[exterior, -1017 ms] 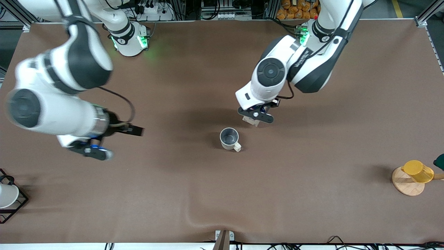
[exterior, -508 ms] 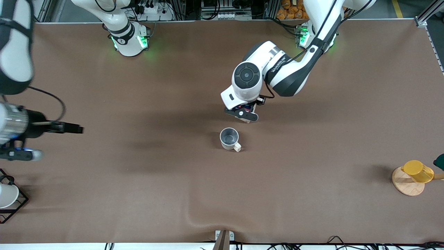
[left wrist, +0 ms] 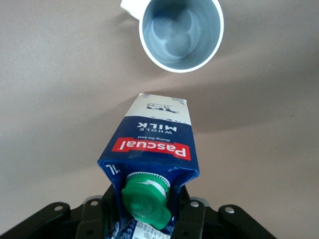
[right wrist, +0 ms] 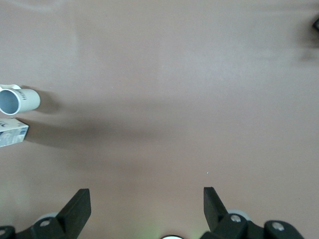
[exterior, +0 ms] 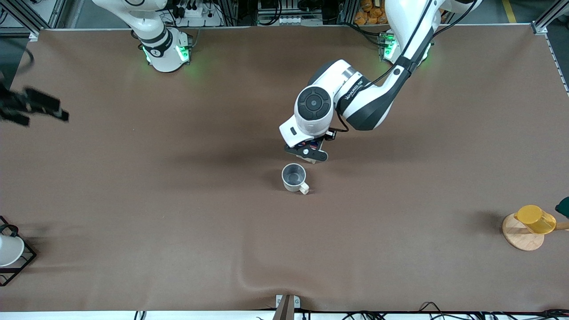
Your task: Place milk next to cup
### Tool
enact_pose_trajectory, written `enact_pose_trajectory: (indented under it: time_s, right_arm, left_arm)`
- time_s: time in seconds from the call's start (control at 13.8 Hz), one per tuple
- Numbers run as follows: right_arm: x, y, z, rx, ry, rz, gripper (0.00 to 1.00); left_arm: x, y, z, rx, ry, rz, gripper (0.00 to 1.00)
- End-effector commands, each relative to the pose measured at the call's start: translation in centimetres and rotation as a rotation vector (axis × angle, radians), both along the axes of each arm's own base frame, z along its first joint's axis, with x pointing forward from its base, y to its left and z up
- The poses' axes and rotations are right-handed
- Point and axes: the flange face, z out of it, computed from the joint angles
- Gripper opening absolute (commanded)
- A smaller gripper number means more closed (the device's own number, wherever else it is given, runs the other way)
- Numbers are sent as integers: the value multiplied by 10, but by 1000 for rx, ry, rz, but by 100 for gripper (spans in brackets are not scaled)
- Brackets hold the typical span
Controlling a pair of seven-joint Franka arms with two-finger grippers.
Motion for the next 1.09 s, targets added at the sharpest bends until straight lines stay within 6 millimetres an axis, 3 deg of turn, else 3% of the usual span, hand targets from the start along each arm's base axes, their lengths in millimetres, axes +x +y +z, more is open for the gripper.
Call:
enact_pose_trajectory:
  time_s: [0.0, 0.22, 0.36, 0.73, 1.02]
  right_arm:
    - [12, 6, -19, -12, -13, 2, 100]
    - [12, 0, -20, -13, -46, -12, 100]
    - [10, -8, -34, -13, -28, -24, 100]
    - [-12, -30, -54, -12, -130, 19, 100]
    - [-17, -29, -63, -15, -150, 31, 100]
  left_arm:
    - [6, -11, 3, -2, -39, -1, 46]
    - [10, -13, -1, -3, -48, -2, 46]
    - [12, -14, -13, 16, -66, -17, 46]
    - [14, -20, -17, -5, -85, -15, 46]
    - [15, -21, -16, -10, -91, -12, 48]
